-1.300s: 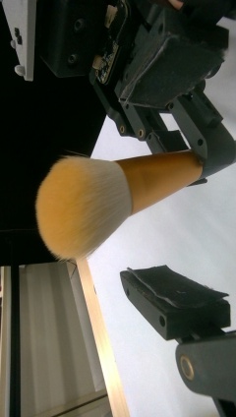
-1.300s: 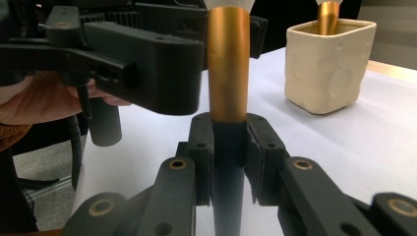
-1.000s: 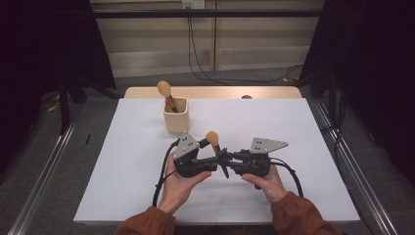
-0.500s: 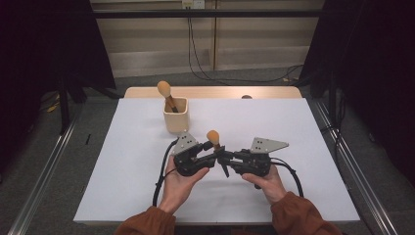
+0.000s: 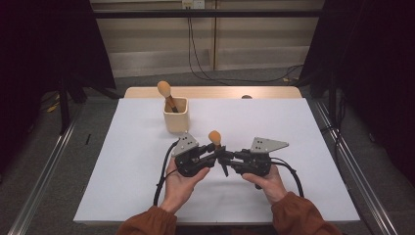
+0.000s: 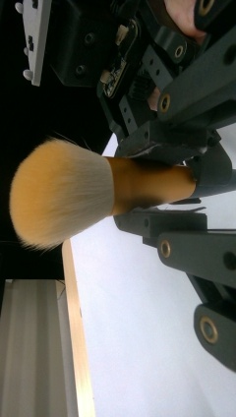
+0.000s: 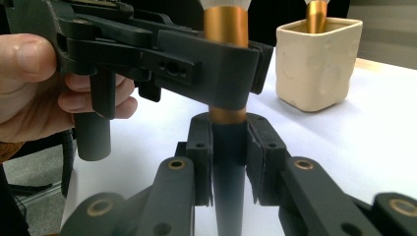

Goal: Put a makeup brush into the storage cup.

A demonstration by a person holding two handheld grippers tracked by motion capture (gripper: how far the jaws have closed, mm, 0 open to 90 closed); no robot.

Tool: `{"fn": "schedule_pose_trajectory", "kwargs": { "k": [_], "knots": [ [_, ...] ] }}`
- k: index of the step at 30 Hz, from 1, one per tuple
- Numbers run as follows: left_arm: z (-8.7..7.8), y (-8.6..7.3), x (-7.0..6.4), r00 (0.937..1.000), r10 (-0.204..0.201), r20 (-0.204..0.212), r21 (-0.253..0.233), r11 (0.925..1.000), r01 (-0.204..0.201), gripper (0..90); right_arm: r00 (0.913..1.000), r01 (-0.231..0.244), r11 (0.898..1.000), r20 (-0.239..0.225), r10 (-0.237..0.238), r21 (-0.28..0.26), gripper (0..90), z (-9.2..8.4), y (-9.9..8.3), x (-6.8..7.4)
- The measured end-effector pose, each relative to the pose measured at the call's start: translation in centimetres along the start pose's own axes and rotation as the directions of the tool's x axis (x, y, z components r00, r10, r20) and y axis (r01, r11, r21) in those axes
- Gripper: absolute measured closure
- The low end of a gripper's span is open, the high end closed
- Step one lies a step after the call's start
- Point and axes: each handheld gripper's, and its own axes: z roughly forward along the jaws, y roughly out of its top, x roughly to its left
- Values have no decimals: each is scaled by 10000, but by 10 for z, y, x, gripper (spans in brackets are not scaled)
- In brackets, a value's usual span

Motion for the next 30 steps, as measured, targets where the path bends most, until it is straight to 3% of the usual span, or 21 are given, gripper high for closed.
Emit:
{"fn": "schedule_pose_trajectory", "kwargs": {
  "k": [3,12,19,30],
  "knots": [
    [-1,0,0,10000,-8,4,36,10000,8,695,10000,28,10000,-35,-28,-5,736,0,0,1],
    [-5,2,4,9998,130,-138,14,9999,-130,697,10000,8,10000,47,-8,29,570,-1,1,0],
    [-9,7,4,9994,308,-128,-84,9995,-309,697,9996,94,9998,261,-90,-167,318,-6,4,2],
    [-15,11,9,9995,220,-212,-205,9995,-225,697,9989,3,9990,472,18,-445,57,-7,5,1]
  ]
}}
